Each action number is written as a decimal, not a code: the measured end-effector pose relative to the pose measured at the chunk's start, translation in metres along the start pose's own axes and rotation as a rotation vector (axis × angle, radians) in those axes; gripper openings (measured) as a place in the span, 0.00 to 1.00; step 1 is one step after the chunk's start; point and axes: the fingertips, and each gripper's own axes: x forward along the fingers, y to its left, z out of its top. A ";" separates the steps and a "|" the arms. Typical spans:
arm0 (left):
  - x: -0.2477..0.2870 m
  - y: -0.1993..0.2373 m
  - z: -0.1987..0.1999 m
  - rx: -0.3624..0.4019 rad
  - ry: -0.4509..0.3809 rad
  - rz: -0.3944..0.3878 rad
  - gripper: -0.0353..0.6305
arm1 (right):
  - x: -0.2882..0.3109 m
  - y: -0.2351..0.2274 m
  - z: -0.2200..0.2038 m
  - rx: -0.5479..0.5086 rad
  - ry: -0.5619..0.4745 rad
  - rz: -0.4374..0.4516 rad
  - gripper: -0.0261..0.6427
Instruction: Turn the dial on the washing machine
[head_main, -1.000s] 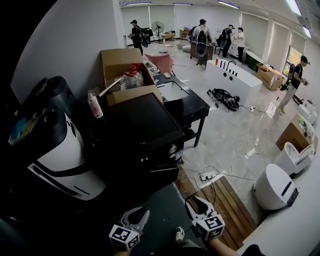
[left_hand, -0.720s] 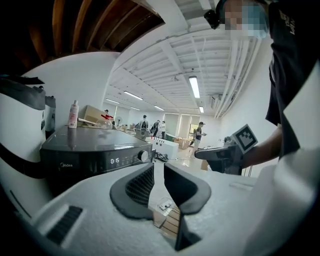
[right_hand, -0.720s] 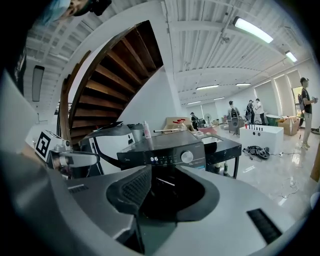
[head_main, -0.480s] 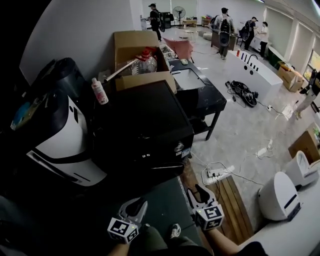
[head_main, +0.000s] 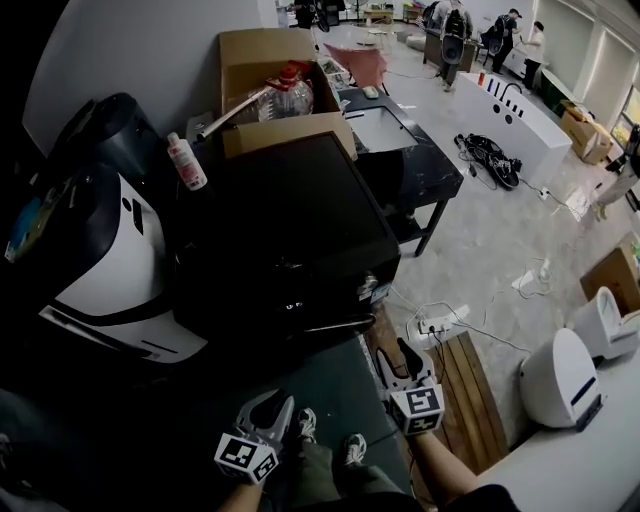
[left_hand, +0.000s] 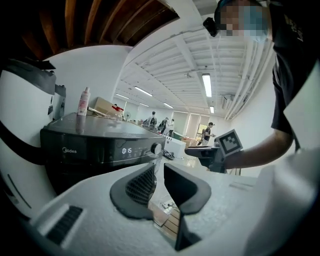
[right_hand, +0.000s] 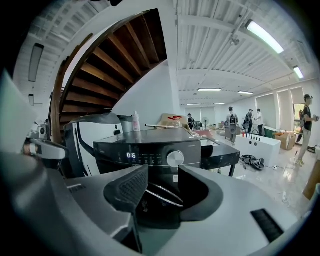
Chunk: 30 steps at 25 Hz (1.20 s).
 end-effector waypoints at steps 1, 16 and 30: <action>0.003 0.004 -0.004 -0.010 0.003 0.001 0.13 | 0.008 -0.003 -0.002 -0.007 -0.003 -0.005 0.29; 0.041 0.036 -0.024 -0.056 -0.006 -0.022 0.17 | 0.107 -0.028 0.007 -0.121 -0.019 -0.028 0.40; 0.043 0.041 -0.046 -0.079 0.031 -0.034 0.18 | 0.159 -0.032 0.005 -0.219 0.002 -0.004 0.49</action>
